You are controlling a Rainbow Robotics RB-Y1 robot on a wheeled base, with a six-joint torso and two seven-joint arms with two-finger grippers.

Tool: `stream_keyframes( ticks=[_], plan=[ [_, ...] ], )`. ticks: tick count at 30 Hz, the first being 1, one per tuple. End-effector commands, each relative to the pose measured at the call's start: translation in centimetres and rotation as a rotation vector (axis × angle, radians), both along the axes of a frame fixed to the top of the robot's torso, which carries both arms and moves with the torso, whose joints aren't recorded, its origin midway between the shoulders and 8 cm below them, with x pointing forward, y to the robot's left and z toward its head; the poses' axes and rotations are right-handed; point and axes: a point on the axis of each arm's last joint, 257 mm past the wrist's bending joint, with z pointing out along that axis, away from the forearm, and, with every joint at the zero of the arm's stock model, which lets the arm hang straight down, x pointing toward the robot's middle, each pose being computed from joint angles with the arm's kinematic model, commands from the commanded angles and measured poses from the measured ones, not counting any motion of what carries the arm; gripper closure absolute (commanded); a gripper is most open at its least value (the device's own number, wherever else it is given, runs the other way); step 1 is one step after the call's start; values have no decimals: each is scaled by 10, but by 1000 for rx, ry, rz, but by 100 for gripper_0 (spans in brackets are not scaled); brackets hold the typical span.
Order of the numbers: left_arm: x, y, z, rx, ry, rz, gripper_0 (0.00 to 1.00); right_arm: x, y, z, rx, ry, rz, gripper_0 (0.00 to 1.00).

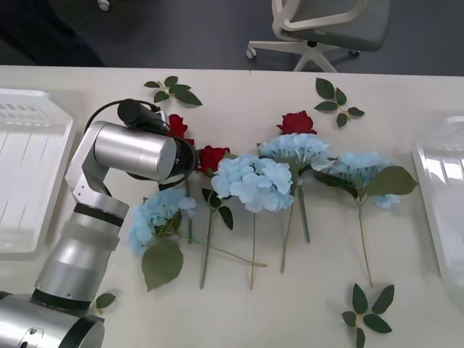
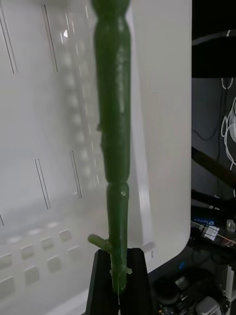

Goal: Put the red flowers into the right box and the blue flowers into the left box

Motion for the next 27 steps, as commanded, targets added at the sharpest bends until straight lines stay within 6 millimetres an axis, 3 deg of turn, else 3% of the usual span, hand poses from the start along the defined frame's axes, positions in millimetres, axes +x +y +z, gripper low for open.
stream_keyframes(
  ticks=[1,8,13,15,16,17,18,20,27],
  plan=[
    [25,-9,19,-18,-71,12,0,6,-5,14,1,9,11,100],
    [40,-17,8,-5,-112,-15,0,-1,-5,3,44,40,5,100],
    [40,-19,6,0,-118,-25,0,2,-6,-1,57,26,26,100],
    [40,-20,6,2,-118,-28,17,3,-7,-5,54,28,38,100],
    [40,-20,6,3,-118,-27,36,2,-7,-10,58,32,43,100],
    [40,-21,6,4,-118,-29,72,4,-6,-15,71,26,48,100],
    [40,-21,6,4,-118,-29,92,4,-5,-19,84,21,51,100],
    [39,-21,6,7,-118,-31,100,6,-6,-24,91,14,57,100],
    [39,-22,7,4,-121,-33,100,2,2,-41,122,35,78,100]
  ],
)
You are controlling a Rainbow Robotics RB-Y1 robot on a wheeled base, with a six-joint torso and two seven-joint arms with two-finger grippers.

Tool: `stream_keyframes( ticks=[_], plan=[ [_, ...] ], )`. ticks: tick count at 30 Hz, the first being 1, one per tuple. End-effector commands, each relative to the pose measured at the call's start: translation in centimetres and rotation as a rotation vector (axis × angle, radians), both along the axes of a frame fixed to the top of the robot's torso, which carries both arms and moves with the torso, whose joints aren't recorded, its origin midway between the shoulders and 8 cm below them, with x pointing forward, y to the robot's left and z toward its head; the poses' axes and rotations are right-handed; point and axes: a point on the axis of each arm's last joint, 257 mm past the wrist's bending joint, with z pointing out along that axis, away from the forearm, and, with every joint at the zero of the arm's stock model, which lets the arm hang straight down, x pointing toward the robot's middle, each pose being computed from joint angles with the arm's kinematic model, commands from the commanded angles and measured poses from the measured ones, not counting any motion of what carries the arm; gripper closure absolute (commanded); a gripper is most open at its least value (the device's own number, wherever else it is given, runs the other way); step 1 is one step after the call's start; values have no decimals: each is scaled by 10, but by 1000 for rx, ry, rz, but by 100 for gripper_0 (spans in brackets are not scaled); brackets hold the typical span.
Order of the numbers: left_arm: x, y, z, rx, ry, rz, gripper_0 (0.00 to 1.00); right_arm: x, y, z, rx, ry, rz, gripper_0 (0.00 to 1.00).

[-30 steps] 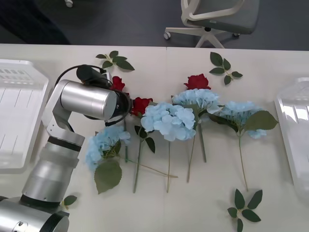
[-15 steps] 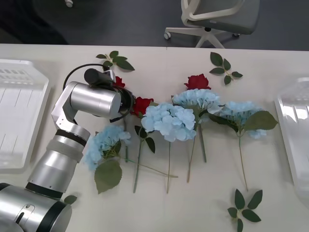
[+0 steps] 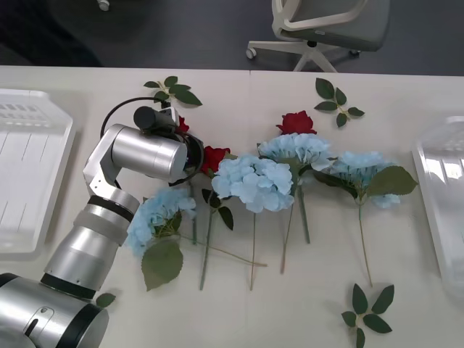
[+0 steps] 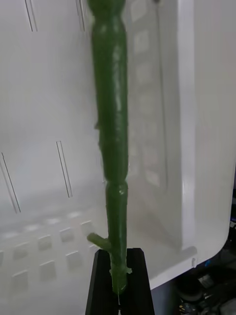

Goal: Put the red flowers into the right box and the blue flowers into the left box

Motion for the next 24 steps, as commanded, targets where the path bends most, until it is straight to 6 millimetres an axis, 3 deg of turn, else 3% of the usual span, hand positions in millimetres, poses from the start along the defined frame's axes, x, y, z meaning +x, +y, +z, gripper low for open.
stream_keyframes(
  ticks=[1,7,14,19,21,24],
  plan=[
    [7,-10,17,-20,-34,-3,100,8,2,5,0,-2,42,100],
    [10,-15,33,-36,-70,-13,100,18,9,-6,20,-13,54,100],
    [-1,-12,82,-84,-204,-24,100,24,9,-8,25,-14,46,100],
    [-19,-4,133,-113,-334,-38,100,28,8,-5,11,-20,53,45],
    [-26,-3,152,-124,-379,-50,100,29,7,-3,4,-23,57,35],
    [-39,-5,179,-147,-436,-82,100,32,6,1,-16,-28,69,34]
  ],
)
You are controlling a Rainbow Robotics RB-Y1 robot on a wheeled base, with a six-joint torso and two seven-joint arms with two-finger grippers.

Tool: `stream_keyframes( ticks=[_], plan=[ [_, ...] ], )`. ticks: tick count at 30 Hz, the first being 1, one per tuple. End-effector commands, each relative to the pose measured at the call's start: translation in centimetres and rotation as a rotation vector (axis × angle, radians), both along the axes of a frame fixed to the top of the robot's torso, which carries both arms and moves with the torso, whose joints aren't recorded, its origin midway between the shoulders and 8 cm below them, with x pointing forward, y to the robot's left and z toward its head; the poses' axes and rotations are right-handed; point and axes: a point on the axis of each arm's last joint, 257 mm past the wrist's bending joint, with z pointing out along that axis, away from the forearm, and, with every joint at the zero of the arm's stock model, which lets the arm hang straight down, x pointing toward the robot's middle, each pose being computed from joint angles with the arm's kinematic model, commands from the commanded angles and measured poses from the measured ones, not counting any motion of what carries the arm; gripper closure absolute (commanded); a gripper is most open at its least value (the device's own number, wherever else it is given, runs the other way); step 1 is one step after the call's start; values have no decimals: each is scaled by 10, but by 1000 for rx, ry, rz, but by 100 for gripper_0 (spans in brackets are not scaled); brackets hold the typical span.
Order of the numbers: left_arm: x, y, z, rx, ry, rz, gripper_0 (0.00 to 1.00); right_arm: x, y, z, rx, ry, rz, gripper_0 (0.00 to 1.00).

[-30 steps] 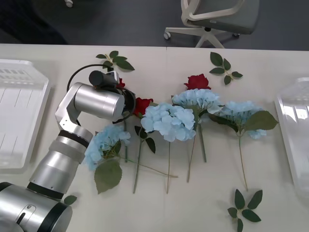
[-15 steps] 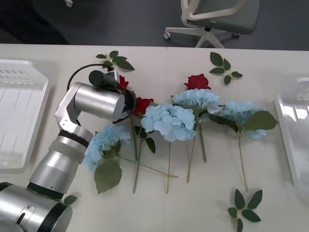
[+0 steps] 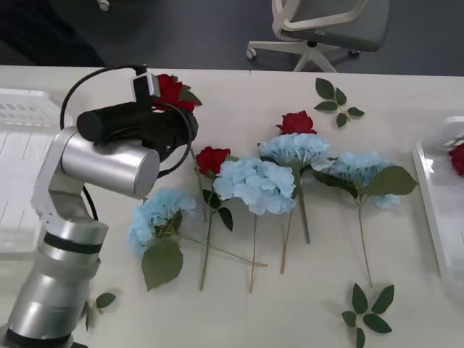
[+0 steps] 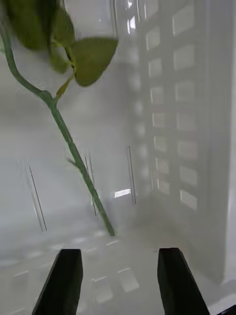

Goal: Put the red flowers into the right box and the blue flowers into the left box

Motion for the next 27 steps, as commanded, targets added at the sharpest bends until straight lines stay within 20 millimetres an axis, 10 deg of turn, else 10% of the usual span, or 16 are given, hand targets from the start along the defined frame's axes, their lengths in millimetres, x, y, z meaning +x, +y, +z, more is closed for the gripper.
stream_keyframes(
  ticks=[1,10,27],
  plan=[
    [-15,-4,52,-26,-114,-49,100,9,-9,19,-74,-4,47,34],
    [-60,-32,110,-64,-229,-224,100,28,-4,78,-118,-38,43,34],
    [-142,-59,155,-90,-365,-726,100,40,92,185,-200,-148,292,34]
  ],
)
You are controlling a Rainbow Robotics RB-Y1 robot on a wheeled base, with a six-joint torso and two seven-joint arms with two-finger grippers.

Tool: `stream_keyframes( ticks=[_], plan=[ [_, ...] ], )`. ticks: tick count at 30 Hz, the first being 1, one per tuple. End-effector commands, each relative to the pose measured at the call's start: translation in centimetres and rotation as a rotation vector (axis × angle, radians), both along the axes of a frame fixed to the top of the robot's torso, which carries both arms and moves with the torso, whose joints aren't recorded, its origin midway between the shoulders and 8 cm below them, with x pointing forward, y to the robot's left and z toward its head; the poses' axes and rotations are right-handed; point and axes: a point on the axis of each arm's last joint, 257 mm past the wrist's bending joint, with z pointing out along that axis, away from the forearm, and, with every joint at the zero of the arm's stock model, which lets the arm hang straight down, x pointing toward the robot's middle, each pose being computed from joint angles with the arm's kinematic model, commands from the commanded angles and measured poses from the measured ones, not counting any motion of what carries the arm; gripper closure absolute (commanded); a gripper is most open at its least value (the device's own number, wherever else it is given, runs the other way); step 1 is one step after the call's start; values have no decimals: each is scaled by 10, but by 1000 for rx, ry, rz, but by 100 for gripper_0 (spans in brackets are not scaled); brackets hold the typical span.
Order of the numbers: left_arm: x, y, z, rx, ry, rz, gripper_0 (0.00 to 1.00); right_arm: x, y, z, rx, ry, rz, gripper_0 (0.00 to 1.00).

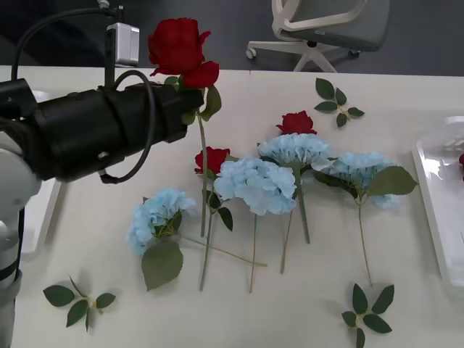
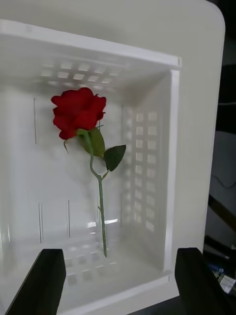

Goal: Put the red flowers into the right box and the blue flowers into the left box

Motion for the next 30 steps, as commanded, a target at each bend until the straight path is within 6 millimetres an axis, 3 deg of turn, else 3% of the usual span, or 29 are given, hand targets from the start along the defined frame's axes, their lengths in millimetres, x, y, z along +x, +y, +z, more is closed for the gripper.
stream_keyframes(
  ticks=[1,5,9,11,14,15,17,20,23,26,30],
  plan=[
    [-27,5,16,50,-111,-120,100,15,29,26,-79,-50,170,34],
    [-56,4,23,-4,-141,-268,100,28,56,40,-127,-77,299,35],
    [-90,12,25,-76,-208,-446,100,43,115,37,-72,-93,466,34],
    [-104,17,24,-106,-238,-519,100,50,151,33,-19,-110,552,35],
    [-133,25,18,-140,-305,-660,100,66,232,31,111,-187,742,34],
    [-137,26,17,-144,-315,-677,100,67,244,30,128,-196,772,35],
    [-152,32,12,-145,-366,-742,100,68,289,24,183,-210,879,34],
    [-168,42,7,-163,-420,-810,100,67,330,22,213,-222,978,34],
    [-181,53,5,-189,-498,-863,100,65,363,20,248,-260,1064,34],
    [-181,57,8,-190,-576,-851,100,63,389,16,282,-291,1128,35],
    [-181,57,7,-161,-666,-839,100,60,409,11,328,-356,1187,35]
  ],
)
